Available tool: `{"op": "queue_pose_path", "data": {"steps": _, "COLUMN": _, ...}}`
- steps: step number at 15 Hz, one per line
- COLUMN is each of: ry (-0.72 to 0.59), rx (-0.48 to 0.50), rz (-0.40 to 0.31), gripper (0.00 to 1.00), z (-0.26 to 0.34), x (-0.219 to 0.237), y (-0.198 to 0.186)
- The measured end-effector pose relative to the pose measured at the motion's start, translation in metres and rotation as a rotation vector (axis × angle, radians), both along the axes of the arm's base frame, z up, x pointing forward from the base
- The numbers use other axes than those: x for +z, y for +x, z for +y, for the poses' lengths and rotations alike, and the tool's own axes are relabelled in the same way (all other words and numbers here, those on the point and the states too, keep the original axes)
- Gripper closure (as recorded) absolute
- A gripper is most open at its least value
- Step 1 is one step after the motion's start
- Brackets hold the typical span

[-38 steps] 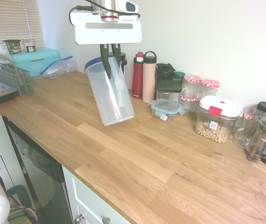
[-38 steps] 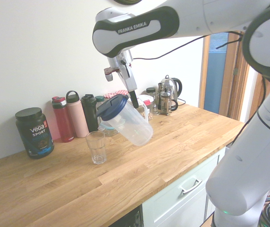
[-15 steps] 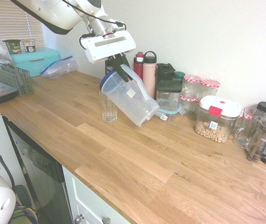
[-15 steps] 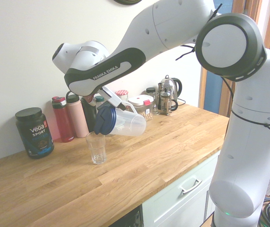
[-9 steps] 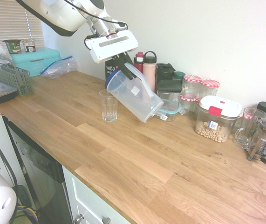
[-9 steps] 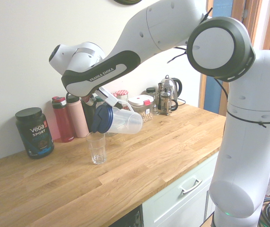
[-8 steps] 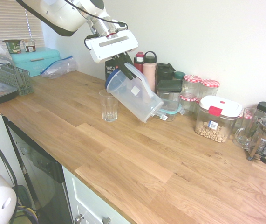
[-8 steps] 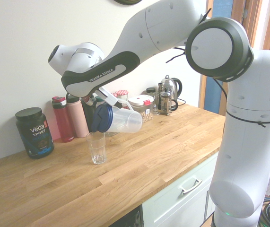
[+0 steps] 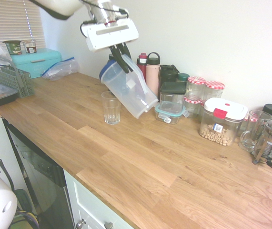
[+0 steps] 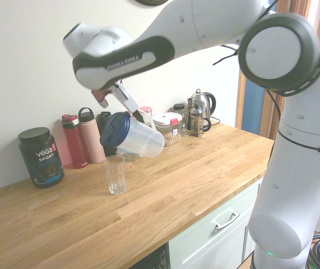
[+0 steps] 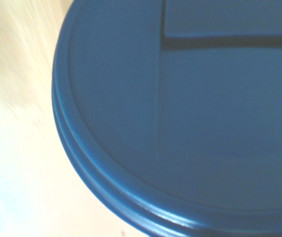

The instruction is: Pour me some water

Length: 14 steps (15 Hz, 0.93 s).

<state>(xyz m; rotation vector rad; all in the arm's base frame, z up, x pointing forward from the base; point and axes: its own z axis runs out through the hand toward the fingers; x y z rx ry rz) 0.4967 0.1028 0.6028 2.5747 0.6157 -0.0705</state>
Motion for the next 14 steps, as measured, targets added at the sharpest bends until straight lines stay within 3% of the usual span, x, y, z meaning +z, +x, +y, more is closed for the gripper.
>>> {"op": "queue_pose_path", "data": {"steps": 6, "ry": 0.292, "rx": -0.263, "rz": -0.062, "gripper": 1.00, "z": -0.089, "x": 0.035, "y": -0.046}}
{"op": "queue_pose_path", "data": {"steps": 14, "ry": 0.517, "rx": -0.679, "rz": -0.154, "gripper": 1.00, "z": -0.221, "x": 0.014, "y": -0.093}}
